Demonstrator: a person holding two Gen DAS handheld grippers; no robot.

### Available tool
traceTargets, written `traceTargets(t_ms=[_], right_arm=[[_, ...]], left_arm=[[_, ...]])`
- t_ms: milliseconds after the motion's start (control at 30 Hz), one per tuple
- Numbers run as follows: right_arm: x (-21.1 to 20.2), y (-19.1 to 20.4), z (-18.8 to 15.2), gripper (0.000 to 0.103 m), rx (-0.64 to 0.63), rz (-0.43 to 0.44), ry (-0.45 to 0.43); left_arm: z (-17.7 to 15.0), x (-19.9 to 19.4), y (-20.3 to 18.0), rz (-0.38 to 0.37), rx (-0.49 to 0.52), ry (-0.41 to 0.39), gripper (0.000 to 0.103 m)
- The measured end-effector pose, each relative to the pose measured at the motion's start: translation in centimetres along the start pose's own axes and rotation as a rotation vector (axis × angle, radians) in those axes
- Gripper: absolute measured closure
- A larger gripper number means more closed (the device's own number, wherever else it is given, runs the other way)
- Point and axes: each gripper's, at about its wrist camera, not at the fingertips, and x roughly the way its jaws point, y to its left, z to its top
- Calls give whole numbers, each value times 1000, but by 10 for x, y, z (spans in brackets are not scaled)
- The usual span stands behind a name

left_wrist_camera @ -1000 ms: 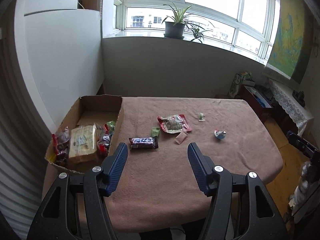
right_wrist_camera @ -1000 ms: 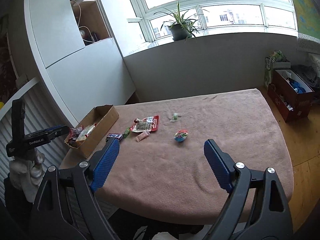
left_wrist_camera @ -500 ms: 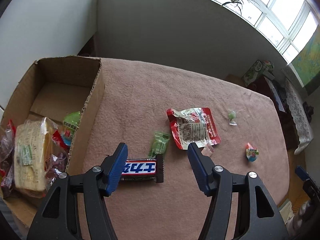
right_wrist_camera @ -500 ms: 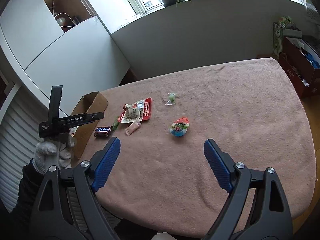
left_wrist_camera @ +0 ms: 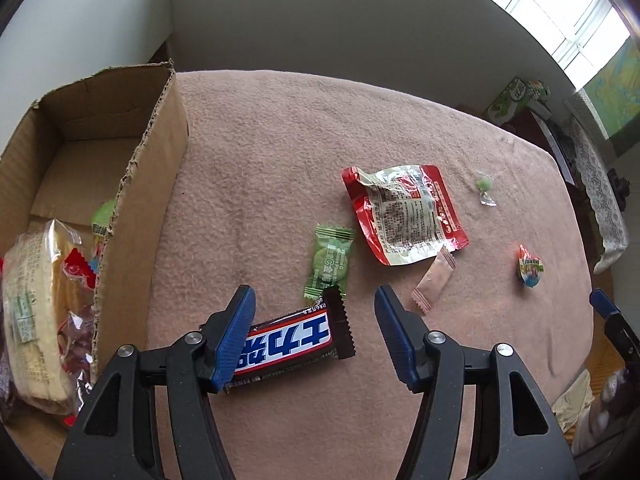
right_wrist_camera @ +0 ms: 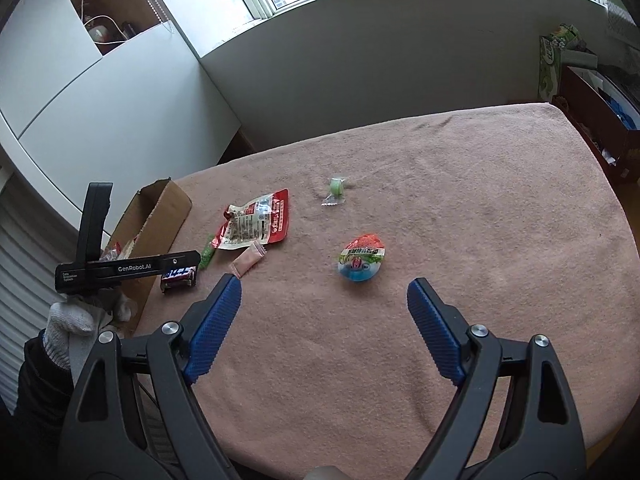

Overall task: Organize snacks
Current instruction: 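Grasp the chocolate bar with the left gripper while the right gripper grasps the jelly cup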

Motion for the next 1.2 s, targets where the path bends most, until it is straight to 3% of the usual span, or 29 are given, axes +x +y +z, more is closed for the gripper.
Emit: traceTargets(t_ms=[200,333,500,667,800,967,1067,1200], right_arm=[[13,-2,5,15,26,4,1],[21,-4,7,15,31,-2,12],[31,-11,11,15,35,-18,26],[50,-14,15,24,25,-47,59],[70,-11,15,26,6,-95,98],[93,-1,13,30,-85,-190,139],[103,0,13,44,-106,-229,156],[104,2,13,60,-146,-274,147]], left_arm=[[-14,-13,2,-12,52,4,42],[-2,-2,7,20,46,3,42],[-25,3,-4,80,115,-11,44],[-44,-8,3,32,57,-81,63],[-51,-10,9,18,-20,-140,63],[-53,-10,5,62,7,-168,64],[-52,-10,9,60,-13,-170,76],[-53,-9,15,26,-35,-172,76]])
